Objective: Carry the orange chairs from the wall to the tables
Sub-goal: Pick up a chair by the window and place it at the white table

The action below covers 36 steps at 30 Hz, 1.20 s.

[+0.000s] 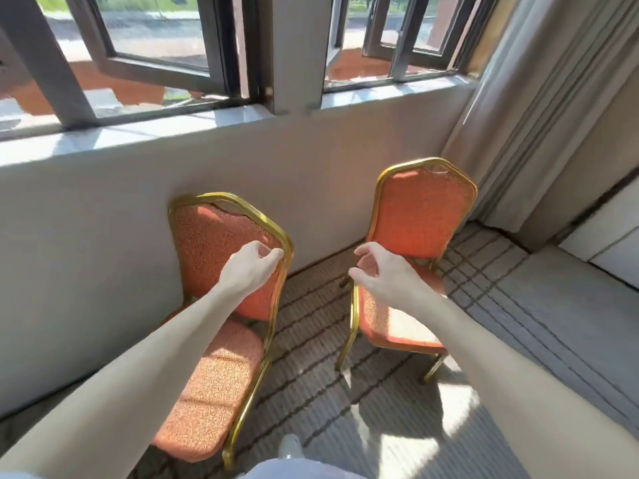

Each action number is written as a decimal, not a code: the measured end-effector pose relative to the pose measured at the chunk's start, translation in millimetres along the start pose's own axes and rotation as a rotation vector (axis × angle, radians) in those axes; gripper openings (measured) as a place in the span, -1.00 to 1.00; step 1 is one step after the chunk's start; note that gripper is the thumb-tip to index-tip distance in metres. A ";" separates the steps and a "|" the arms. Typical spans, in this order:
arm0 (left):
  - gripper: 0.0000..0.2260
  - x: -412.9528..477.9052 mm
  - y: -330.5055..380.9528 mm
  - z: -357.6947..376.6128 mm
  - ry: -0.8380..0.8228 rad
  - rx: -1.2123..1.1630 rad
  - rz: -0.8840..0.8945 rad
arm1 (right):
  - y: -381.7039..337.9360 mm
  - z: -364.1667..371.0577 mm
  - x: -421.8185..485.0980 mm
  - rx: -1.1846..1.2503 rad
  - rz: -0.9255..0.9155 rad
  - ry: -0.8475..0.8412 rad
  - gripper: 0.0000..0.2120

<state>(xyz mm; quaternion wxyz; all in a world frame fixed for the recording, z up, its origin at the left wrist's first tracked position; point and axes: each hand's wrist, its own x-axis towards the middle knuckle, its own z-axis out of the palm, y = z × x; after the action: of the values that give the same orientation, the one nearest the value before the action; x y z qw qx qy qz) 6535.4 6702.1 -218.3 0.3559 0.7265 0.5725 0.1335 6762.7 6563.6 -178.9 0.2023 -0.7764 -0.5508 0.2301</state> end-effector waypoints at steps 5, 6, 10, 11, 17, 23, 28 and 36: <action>-0.55 83.7 4.2 -12.0 0.048 -0.041 -0.140 | -10.8 -5.3 129.0 -0.078 -0.152 -0.120 -0.61; -0.54 96.9 2.8 -14.3 0.054 -0.047 -0.159 | -14.2 -3.6 151.9 -0.099 -0.183 -0.144 -0.61; -0.53 165.5 -14.3 -20.8 0.126 -0.085 -0.314 | -37.1 14.4 272.9 -0.227 -0.391 -0.270 -0.60; -0.53 181.4 -20.6 -21.4 0.140 -0.090 -0.361 | -45.6 20.5 300.3 -0.260 -0.444 -0.296 -0.58; -0.65 246.4 -37.8 -24.7 0.245 -0.331 -0.629 | -101.2 60.9 437.1 -0.426 -0.808 -0.503 -0.55; -0.55 266.2 -37.8 -14.1 0.324 -0.573 -0.814 | -155.3 112.6 499.1 -0.604 -1.244 -0.659 -0.53; -0.66 277.7 -41.8 -0.3 0.420 -0.775 -0.894 | -170.5 158.0 515.7 -0.696 -1.567 -0.656 -0.61; -0.50 294.5 -42.2 6.5 0.319 -0.618 -0.978 | -209.3 205.7 532.7 -0.889 -2.042 -0.698 -0.58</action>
<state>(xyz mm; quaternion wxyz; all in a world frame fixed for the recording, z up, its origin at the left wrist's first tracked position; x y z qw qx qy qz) 6599.2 6976.5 -314.1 0.4805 0.2129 0.8213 0.2219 6636.9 7146.4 -298.9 -0.1587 0.1303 -0.9773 -0.0516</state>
